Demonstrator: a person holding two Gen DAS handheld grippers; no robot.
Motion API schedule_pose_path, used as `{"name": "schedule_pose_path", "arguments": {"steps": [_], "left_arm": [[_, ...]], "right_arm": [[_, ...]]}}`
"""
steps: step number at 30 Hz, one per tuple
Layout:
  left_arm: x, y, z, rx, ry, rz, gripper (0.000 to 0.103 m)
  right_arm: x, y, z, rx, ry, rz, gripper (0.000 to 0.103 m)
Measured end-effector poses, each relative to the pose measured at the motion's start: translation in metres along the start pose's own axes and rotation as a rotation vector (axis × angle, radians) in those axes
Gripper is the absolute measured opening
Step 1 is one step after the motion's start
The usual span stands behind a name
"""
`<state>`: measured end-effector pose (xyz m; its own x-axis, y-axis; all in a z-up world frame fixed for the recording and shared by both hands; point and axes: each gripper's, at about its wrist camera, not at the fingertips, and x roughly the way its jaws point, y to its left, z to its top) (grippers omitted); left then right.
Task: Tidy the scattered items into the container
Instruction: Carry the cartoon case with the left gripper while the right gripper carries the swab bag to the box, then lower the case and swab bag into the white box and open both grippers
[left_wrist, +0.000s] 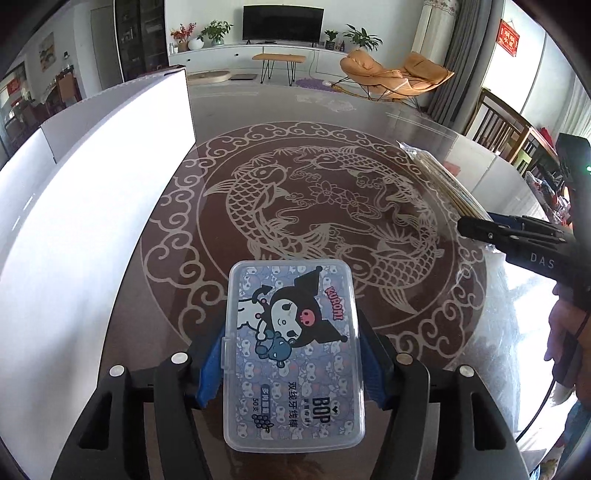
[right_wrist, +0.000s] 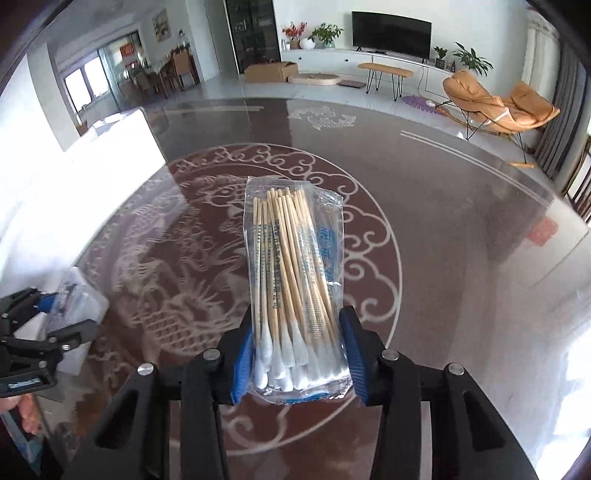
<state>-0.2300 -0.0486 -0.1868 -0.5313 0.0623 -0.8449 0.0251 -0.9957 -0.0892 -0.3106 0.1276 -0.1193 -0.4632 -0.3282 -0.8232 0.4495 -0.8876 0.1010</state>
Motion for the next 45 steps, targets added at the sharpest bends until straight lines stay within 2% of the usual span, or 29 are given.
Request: {"name": "schedule_pose_path", "arguments": {"steps": [2, 7, 12, 15, 17, 21, 25, 28, 31, 35, 38, 40, 41, 42, 43, 45], "left_arm": [[-0.008, -0.002, -0.003, -0.009, -0.007, -0.007, 0.061], [-0.016, 0.001, -0.015, -0.038, 0.005, -0.014, 0.061], [-0.045, 0.017, -0.012, -0.082, -0.027, -0.035, 0.061], [-0.085, 0.035, 0.004, -0.107, -0.094, -0.04, 0.061], [-0.114, 0.053, 0.019, -0.115, -0.151, -0.017, 0.061], [-0.166, 0.102, 0.046, -0.128, -0.247, 0.081, 0.061], [-0.191, 0.169, 0.062, -0.176, -0.276, 0.184, 0.061], [-0.187, 0.217, 0.064, -0.223, -0.251, 0.246, 0.061], [-0.167, 0.262, 0.053, -0.278, -0.196, 0.286, 0.061], [-0.128, 0.301, 0.027, -0.332, -0.103, 0.305, 0.061], [-0.1, 0.315, 0.014, -0.362, -0.048, 0.297, 0.061], [-0.087, 0.32, 0.007, -0.399, -0.018, 0.313, 0.063], [-0.083, 0.323, 0.004, -0.421, -0.009, 0.32, 0.065], [-0.081, 0.325, 0.001, -0.44, -0.008, 0.329, 0.077], [-0.08, 0.327, 0.0, -0.451, -0.01, 0.34, 0.091], [-0.085, 0.324, -0.001, -0.453, -0.031, 0.365, 0.096]], "right_arm": [[-0.014, 0.005, -0.012, 0.033, -0.022, 0.031, 0.043], [-0.024, 0.025, -0.035, 0.071, -0.01, 0.102, 0.043], [-0.037, 0.059, -0.032, 0.054, -0.017, 0.166, 0.043], [-0.056, 0.088, -0.012, 0.017, -0.056, 0.208, 0.043], [-0.07, 0.114, 0.01, -0.02, -0.093, 0.24, 0.043], [-0.092, 0.181, 0.063, -0.111, -0.162, 0.319, 0.043], [-0.09, 0.265, 0.112, -0.216, -0.187, 0.383, 0.044], [-0.065, 0.324, 0.136, -0.281, -0.154, 0.399, 0.044], [-0.028, 0.366, 0.145, -0.333, -0.104, 0.366, 0.044], [0.027, 0.394, 0.138, -0.372, -0.013, 0.307, 0.044], [0.06, 0.405, 0.131, -0.399, 0.045, 0.267, 0.044], [0.075, 0.415, 0.124, -0.434, 0.057, 0.198, 0.049], [0.079, 0.416, 0.123, -0.454, 0.053, 0.174, 0.053], [0.083, 0.418, 0.121, -0.465, 0.059, 0.171, 0.059], [0.087, 0.419, 0.119, -0.468, 0.074, 0.184, 0.061], [0.086, 0.42, 0.117, -0.467, 0.065, 0.183, 0.061]]}}
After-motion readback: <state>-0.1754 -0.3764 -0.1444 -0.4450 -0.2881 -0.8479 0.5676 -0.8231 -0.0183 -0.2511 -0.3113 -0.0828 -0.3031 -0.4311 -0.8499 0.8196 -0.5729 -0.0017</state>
